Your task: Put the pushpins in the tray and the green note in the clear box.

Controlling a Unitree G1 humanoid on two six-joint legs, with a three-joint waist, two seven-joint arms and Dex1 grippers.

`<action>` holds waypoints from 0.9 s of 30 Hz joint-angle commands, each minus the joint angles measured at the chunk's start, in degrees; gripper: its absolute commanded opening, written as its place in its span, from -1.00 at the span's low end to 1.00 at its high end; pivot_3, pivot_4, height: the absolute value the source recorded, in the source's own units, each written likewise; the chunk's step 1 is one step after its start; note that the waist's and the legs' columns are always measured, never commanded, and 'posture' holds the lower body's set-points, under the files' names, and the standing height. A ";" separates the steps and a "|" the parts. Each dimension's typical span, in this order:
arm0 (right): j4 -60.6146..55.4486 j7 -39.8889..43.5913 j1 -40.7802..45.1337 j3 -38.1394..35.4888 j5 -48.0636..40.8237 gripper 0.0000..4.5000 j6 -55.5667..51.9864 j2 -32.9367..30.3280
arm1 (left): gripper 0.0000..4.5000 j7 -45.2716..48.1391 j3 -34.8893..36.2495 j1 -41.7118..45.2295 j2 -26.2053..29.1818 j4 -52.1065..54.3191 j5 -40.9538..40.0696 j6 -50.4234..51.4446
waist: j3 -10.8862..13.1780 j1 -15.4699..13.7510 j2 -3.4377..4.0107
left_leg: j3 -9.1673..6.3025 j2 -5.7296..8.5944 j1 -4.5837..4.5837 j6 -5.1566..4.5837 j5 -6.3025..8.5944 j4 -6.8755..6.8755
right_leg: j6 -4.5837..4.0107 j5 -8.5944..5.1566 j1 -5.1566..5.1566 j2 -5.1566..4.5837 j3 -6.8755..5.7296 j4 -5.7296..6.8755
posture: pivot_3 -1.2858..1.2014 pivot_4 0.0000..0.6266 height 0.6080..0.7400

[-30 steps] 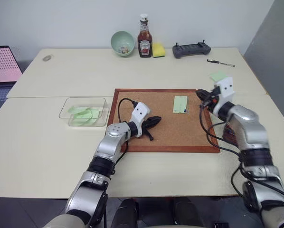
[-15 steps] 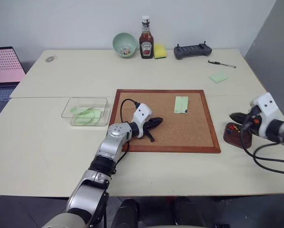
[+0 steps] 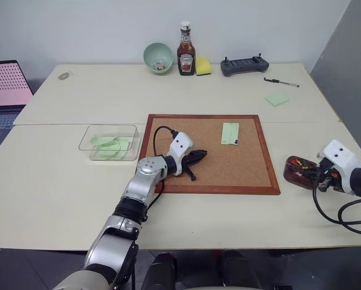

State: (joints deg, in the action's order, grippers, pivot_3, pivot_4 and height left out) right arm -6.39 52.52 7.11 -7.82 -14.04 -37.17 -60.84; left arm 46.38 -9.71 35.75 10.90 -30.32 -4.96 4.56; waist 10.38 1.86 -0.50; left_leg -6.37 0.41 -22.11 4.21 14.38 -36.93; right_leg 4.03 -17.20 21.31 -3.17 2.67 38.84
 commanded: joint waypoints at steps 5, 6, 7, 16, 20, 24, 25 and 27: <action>-0.24 1.06 1.09 -2.48 -0.35 0.04 0.70 -1.49 | -1.00 0.14 -0.94 -0.55 -0.40 -2.33 0.94 0.21 | 0.00 -0.02 0.00 | 0.00 0.00 0.01 0.00 0.00 0.00 | 0.00 0.00 -0.01 0.00 0.00 0.00 | 0.03 -0.52 1.00; -0.66 1.49 2.02 -3.31 -1.60 0.11 -0.32 -1.45 | -1.00 0.14 -0.92 -0.55 -0.40 -2.36 0.94 0.18 | 0.00 -0.03 0.00 | 0.00 0.00 0.01 0.00 0.00 0.00 | 0.00 0.00 -0.01 0.00 -0.01 0.00 | 0.03 -0.52 1.00; -1.21 2.10 2.86 -3.96 -2.92 0.20 -1.28 -1.42 | -1.00 0.14 -0.90 -0.55 -0.41 -2.40 0.94 0.15 | 0.00 -0.02 0.00 | 0.00 0.00 0.01 0.00 0.00 0.00 | 0.00 0.00 -0.02 0.00 0.00 0.00 | 0.03 -0.52 1.00; -0.83 -3.16 16.44 3.00 -4.96 0.28 -0.30 12.15 | -1.00 -0.02 -0.82 -0.27 -0.70 -2.75 1.03 -0.01 | 0.03 0.00 -0.06 | -0.03 -0.03 0.14 0.00 0.00 0.02 | 0.01 0.00 -0.16 0.02 -0.04 -0.04 | 0.03 -0.52 1.00; 4.47 -5.92 20.52 7.83 -1.05 0.28 4.38 18.21 | -1.00 -0.02 -0.74 -0.06 -0.68 -2.89 1.22 -0.12 | 0.03 -0.13 -0.07 | -0.04 0.01 0.08 0.01 0.00 0.02 | 0.00 0.00 -0.09 0.00 -0.05 -0.04 | 0.03 -0.52 1.00; 9.81 -7.15 23.44 11.10 1.70 0.28 8.80 22.75 | -1.00 -0.05 -0.58 0.06 -0.53 -2.73 1.32 -0.18 | 0.03 -0.09 -0.06 | -0.05 0.00 0.06 0.01 0.00 0.04 | -0.01 0.00 -0.04 0.00 -0.04 -0.04 | 0.03 -0.52 1.00; 11.15 -7.39 24.06 11.39 2.10 0.28 9.79 23.68 | -1.00 -0.08 -0.54 0.04 -0.49 -2.66 1.33 -0.16 | 0.03 -0.09 -0.06 | -0.05 0.00 0.06 0.01 0.00 0.04 | -0.01 0.01 -0.03 0.00 -0.04 -0.01 | 0.03 -0.52 1.00; 13.73 -7.61 25.18 11.98 3.12 0.28 11.86 25.19 | -1.00 -0.10 -0.47 -0.05 -0.42 -2.58 1.35 -0.17 | 0.03 -0.10 -0.06 | -0.05 0.00 0.07 0.01 0.00 0.03 | -0.01 0.01 -0.03 0.00 -0.05 0.00 | 0.03 -0.52 1.00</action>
State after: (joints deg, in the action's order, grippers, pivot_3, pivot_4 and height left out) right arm 6.12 45.57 30.38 4.35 -11.97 -28.43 -36.10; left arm 46.69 -9.62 36.50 10.49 -31.49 -4.36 3.59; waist 10.41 1.76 -0.56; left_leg -6.41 0.42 -22.05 4.21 14.38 -36.90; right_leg 4.02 -17.20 21.28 -3.17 2.63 38.83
